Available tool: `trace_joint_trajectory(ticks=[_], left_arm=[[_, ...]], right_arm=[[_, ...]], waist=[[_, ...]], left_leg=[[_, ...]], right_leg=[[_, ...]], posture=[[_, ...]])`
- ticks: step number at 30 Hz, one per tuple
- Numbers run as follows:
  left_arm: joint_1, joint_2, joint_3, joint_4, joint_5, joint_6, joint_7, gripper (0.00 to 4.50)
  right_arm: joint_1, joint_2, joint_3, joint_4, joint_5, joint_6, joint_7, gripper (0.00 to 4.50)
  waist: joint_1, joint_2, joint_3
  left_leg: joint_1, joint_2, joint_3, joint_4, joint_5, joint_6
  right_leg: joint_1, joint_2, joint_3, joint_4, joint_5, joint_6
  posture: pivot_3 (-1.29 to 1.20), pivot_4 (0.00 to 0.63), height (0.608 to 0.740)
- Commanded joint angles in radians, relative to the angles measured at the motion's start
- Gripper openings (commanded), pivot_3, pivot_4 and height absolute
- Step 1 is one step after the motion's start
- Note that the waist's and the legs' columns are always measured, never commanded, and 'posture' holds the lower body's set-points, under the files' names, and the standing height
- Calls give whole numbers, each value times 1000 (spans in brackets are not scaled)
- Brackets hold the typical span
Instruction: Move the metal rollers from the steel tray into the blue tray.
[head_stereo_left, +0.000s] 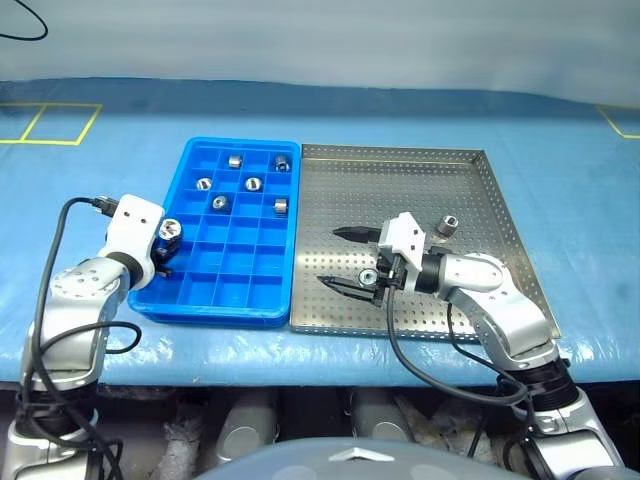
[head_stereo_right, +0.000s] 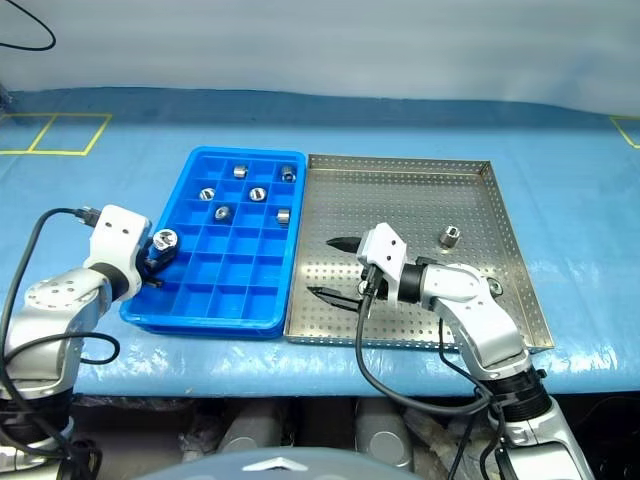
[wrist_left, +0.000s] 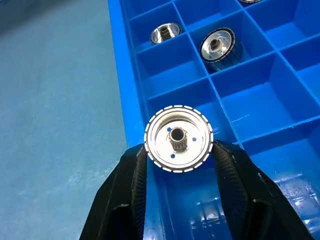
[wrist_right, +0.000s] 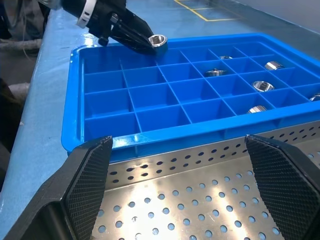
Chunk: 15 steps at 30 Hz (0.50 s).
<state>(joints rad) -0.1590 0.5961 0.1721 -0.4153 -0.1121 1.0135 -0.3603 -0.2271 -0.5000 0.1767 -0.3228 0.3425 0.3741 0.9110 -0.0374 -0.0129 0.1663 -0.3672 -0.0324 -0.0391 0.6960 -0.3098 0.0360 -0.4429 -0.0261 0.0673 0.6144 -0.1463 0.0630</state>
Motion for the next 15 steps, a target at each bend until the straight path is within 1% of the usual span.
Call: trace_joint_trajectory(ticks=[1, 8, 10, 11, 15], left_arm=[[-39, 4, -30, 28, 18, -48, 11, 1676], [-40, 25, -47, 45, 14, -72, -2, 1676], [-35, 33, -53, 43, 18, -80, -5, 2408], [-33, 35, -54, 41, 21, -85, -3, 2696], [-55, -19, -7, 34, 18, -118, 54, 4038]], right_arm=[[6, 0, -16, -46, 18, -22, -3, 4500], [28, -6, -25, -64, 14, -22, -23, 4500], [32, -7, -27, -66, 13, -22, -30, 4500], [33, -7, -28, -67, 12, -23, -33, 4500], [33, -9, -31, -61, 9, -29, -36, 4500]], waist=[[-1, 0, 0], [-13, 0, 0], [-16, 0, 0], [-16, 0, 0], [-16, 0, 0]], left_leg=[[0, 0, 0, 0, 0, 0], [0, 0, 0, 0, 0, 0], [0, 0, 0, 0, 0, 0], [0, 0, 0, 0, 0, 0], [0, 0, 0, 0, 0, 0]], right_leg=[[0, 0, 0, 0, 0, 0], [0, 0, 0, 0, 0, 0], [0, 0, 0, 0, 0, 0], [0, 0, 0, 0, 0, 0], [0, 0, 0, 0, 0, 0]], posture=[[-76, 150, 740], [-94, 150, 740], [-94, 150, 740], [-94, 150, 740], [-83, 150, 740]])
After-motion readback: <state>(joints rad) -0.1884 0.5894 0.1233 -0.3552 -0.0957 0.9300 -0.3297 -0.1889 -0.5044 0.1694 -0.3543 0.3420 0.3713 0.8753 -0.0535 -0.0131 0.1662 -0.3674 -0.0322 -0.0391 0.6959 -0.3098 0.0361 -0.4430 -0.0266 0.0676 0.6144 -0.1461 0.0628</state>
